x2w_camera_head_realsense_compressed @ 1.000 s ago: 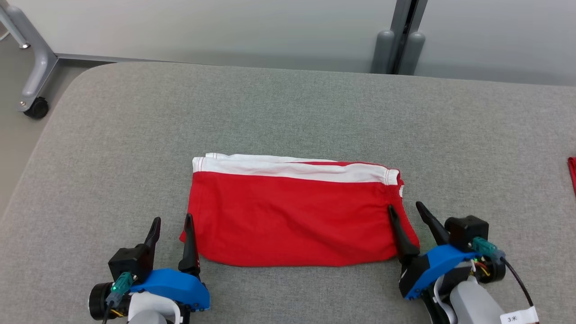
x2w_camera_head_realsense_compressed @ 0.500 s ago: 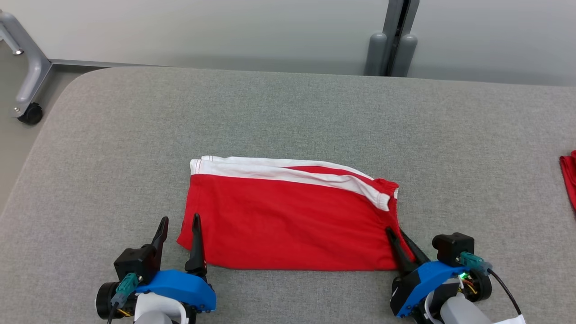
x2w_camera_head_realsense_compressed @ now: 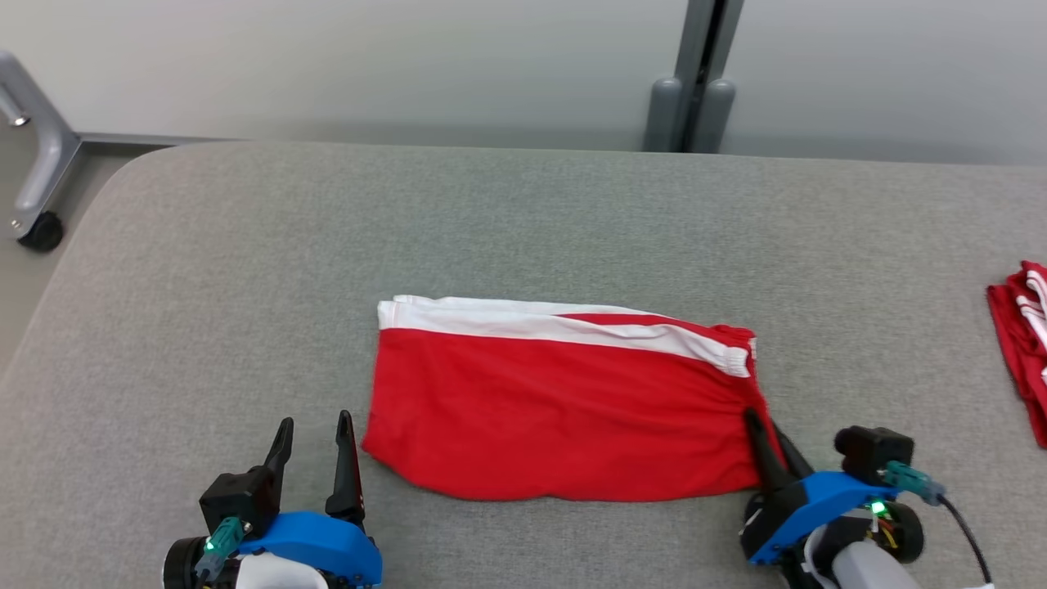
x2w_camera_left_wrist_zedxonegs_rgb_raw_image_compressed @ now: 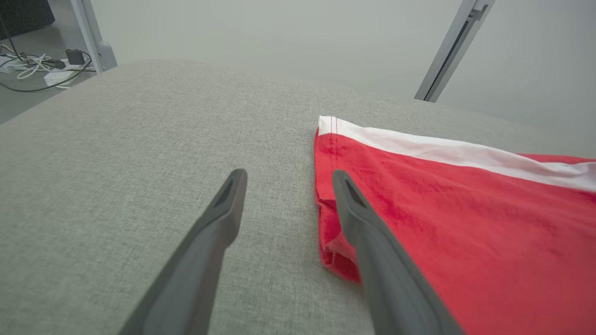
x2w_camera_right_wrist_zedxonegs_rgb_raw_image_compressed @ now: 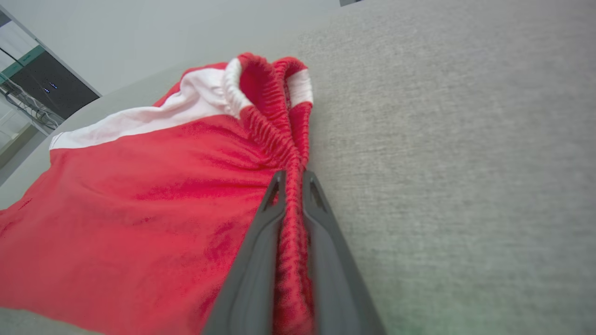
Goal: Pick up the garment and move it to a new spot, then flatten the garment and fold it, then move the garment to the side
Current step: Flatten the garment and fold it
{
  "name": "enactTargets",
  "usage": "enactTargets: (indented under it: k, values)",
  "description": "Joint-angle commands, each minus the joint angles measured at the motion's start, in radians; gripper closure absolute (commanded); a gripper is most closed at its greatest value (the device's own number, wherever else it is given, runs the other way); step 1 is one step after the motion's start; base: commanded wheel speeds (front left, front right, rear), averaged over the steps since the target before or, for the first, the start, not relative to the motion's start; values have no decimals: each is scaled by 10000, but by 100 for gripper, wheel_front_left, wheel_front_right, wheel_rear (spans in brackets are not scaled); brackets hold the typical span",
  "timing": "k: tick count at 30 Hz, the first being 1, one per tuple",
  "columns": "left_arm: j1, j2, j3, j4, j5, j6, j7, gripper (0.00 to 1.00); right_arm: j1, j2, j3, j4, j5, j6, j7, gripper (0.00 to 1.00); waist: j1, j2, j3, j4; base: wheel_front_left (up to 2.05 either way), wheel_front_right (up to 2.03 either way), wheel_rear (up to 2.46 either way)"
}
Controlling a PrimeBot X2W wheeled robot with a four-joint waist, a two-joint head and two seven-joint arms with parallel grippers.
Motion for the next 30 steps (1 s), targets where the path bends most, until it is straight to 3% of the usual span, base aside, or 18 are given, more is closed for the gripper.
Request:
enactTargets:
  k: [1,6,10,15,22,30]
  values:
    - [48,-10,-27,-15,47,-13,-40,0,145,-146,-173,-70,-43,-14,6,100,0,-1,-137,-162,0,0,0]
    - [120,-10,-189,16,-20,-82,-40,0,154,-452,-947,-190,-384,-10,3,100,0,-1,-280,-528,0,0,0]
    - [104,-6,-405,81,-136,-40,-40,0,-165,-385,-919,-564,-516,-7,1,100,0,-1,-327,-646,0,0,0]
    - [125,-3,-659,131,-370,-54,-40,0,-336,-127,151,-1508,-68,-7,3,100,0,-1,-344,-490,0,0,0]
    - [165,-6,-985,178,-500,-5,-40,0,-513,-56,2510,-2262,1585,-7,82,100,0,-1,-438,364,0,0,0]
    - [309,-9,-1171,263,-575,19,-40,0,-1053,-62,3657,-1426,2194,-7,65,100,0,-1,-456,1579,0,0,0]
